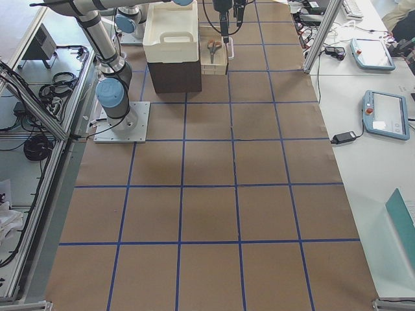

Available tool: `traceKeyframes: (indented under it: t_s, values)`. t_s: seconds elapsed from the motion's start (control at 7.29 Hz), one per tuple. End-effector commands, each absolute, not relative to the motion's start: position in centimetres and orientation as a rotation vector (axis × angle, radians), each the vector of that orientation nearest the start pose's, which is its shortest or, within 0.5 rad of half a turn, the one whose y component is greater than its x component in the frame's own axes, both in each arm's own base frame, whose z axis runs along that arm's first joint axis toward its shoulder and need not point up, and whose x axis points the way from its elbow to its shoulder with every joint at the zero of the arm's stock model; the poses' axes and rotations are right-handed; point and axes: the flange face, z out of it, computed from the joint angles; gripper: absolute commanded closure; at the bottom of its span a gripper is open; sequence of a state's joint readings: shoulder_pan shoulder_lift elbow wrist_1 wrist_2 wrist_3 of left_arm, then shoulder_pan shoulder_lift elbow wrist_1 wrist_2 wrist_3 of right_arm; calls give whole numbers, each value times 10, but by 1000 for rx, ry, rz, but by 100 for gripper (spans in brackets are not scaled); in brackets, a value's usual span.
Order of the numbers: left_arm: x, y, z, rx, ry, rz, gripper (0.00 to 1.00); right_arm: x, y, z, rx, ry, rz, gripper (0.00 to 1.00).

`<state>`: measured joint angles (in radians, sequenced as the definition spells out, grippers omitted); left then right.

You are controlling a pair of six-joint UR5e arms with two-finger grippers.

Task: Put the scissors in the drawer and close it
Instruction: 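Reach the left gripper over to the drawer's front edge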

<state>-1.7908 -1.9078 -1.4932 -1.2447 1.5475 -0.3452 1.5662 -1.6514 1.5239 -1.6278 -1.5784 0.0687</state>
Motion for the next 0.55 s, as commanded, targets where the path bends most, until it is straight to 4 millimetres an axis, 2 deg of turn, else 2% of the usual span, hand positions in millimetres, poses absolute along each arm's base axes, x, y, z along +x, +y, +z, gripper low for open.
traceKeyframes:
  t_s: [0.0,0.41]
  values:
    - [-296,-593,328,-213,3177,-100,0,129,-472,556,126,3128,-308,0]
    - [-317,-597,288,-240,3167,-52,0,129,-471,550,114,3130,-287,0]
